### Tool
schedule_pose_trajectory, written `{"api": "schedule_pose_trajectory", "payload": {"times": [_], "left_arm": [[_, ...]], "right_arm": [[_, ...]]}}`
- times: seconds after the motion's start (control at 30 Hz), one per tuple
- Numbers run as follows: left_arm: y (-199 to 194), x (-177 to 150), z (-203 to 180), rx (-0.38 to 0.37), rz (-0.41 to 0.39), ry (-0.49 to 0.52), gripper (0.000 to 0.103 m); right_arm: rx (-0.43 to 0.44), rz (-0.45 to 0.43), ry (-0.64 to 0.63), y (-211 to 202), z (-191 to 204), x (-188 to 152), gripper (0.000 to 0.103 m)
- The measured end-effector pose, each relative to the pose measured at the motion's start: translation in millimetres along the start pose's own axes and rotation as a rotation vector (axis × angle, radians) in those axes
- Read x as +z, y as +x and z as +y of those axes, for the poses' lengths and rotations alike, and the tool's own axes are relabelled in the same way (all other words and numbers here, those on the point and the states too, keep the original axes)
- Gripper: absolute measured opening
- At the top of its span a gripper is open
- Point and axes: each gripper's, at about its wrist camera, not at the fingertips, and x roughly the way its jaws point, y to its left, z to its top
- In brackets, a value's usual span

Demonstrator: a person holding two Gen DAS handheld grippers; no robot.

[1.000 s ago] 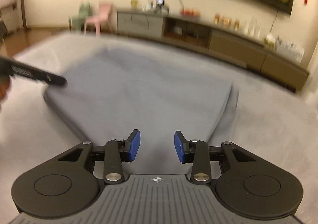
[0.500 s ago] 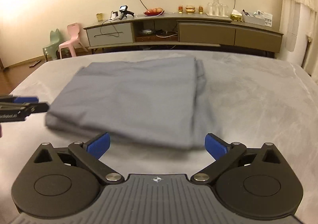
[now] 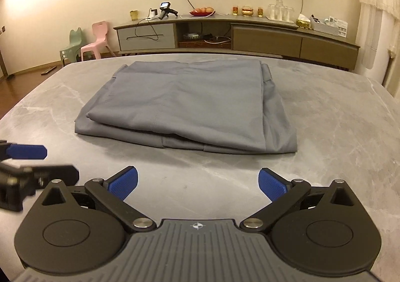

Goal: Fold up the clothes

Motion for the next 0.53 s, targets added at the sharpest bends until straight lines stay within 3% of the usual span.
{"api": "schedule_pose_trajectory", "payload": {"times": [0.27, 0.37, 0.53], "left_arm": [[8, 9, -34, -0.014, 0.04, -0.002, 0.103], [13, 8, -46, 0.045, 0.059, 0.009, 0.103], [13, 4, -50, 0.079, 0.076, 0.019, 0.103]], "right_arm": [[-0.013, -0.001, 0.029, 2, -22, -5, 0.102], [-0.019, 0.006, 0.037, 5, -28, -6, 0.102], [-0.013, 0.003, 0.039, 4, -32, -7, 0.102]]}}
